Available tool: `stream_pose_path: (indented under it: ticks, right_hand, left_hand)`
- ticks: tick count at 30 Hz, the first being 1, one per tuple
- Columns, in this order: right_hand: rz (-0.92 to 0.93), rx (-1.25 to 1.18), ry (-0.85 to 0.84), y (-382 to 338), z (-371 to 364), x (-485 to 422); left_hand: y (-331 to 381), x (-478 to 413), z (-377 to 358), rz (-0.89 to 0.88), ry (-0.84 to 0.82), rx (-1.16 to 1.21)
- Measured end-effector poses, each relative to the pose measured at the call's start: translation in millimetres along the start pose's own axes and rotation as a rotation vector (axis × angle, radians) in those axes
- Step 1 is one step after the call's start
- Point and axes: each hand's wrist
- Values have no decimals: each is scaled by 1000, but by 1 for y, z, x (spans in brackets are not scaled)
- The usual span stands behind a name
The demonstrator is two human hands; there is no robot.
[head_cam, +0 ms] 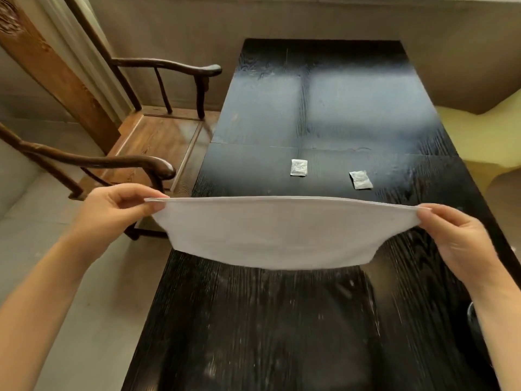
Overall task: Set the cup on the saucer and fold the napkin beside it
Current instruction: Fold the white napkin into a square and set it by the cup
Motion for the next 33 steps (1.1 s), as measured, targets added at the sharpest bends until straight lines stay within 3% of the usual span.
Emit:
stream_pose_path:
  ticks: [2, 5, 11, 15, 24, 30, 33]
  right_hand:
    - [-54, -55, -1, 1, 6, 1]
    - [-158, 107, 12, 11, 1, -5]
    - [-300, 282, 129, 59, -22, -40]
    - [-323, 486, 236, 92, -36, -72]
    - [-154, 883, 262, 127, -62, -110]
    - [-161, 1107, 231, 136, -80, -134]
    - [-25, 1333, 309, 143, -107, -125]
  left_hand:
    - [-2, 0, 5, 28, -57, 86]
    - [-21, -6, -12, 166, -165, -19]
    - [-73, -51, -66, 485, -55, 164]
    - [-103, -79, -97, 555, 36, 202]
    - [-155, -114, -128, 403, 338, -139]
    - [-163, -126, -135, 406, 371, -354]
    - [-154, -115, -155, 207, 349, -599]
Point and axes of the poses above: each hand's wrist, its own x-axis away from the middle knuckle, its own z-axis out of the back of the hand, y = z × x, and after that the axes turned 1 degree about -z, right-handed
